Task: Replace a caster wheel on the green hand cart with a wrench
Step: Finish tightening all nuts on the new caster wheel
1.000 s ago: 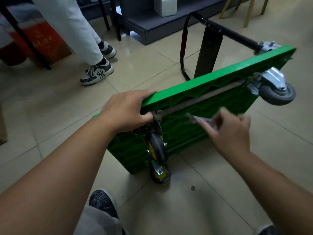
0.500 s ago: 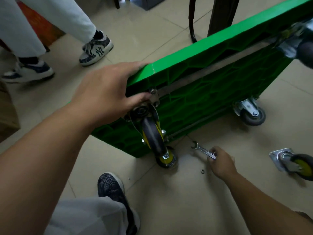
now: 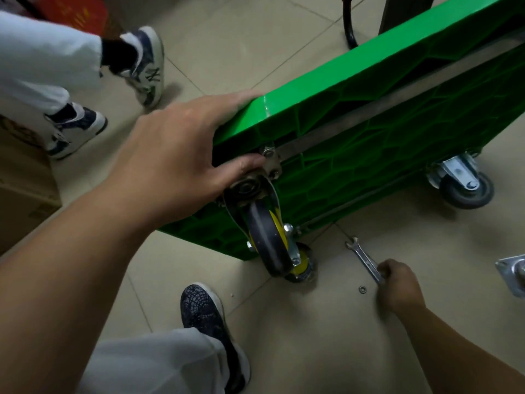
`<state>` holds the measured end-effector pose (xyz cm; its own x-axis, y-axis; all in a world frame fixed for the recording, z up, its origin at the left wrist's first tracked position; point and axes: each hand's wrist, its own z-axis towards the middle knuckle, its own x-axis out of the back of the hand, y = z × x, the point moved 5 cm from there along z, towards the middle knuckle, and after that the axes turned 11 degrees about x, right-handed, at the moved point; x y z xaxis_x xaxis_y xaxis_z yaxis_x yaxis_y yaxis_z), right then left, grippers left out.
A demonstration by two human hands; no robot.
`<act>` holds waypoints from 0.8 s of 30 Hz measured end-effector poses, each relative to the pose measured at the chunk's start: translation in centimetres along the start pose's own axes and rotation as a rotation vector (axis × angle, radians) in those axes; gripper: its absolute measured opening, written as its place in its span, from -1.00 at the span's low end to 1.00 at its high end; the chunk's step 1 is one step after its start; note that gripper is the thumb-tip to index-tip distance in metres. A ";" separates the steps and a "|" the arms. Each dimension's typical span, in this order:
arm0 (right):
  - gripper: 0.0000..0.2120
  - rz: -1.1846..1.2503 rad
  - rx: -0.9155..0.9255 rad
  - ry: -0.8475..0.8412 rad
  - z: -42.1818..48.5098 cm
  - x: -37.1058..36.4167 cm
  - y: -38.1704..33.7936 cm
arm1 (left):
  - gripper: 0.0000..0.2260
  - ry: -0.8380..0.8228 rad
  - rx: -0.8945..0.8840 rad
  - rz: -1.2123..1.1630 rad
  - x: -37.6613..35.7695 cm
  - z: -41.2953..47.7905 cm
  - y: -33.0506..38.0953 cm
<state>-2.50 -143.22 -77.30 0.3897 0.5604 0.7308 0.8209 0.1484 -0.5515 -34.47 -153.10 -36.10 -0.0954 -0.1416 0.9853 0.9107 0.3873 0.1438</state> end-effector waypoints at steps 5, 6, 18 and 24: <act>-0.78 0.011 -0.008 0.010 -0.2 -0.3 0.7 | -0.40 -0.007 -0.006 -0.016 -0.1 0.1 0.0; -0.80 0.004 -0.005 0.020 -0.3 -0.3 0.7 | -0.41 -0.009 -0.005 -0.020 -0.1 0.1 0.0; -0.64 -0.308 0.302 -0.210 -3.4 -3.1 -3.6 | -0.42 0.000 -0.008 -0.033 0.0 0.1 0.0; -0.77 -0.434 0.267 -0.278 -4.2 -4.2 -4.3 | -0.41 -0.012 -0.004 -0.046 -0.1 0.1 -0.1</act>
<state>-5.88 -149.59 -76.30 -0.1127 0.5898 0.7996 0.7335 0.5923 -0.3334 -34.58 -153.06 -36.19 -0.1423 -0.1483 0.9786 0.9068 0.3767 0.1890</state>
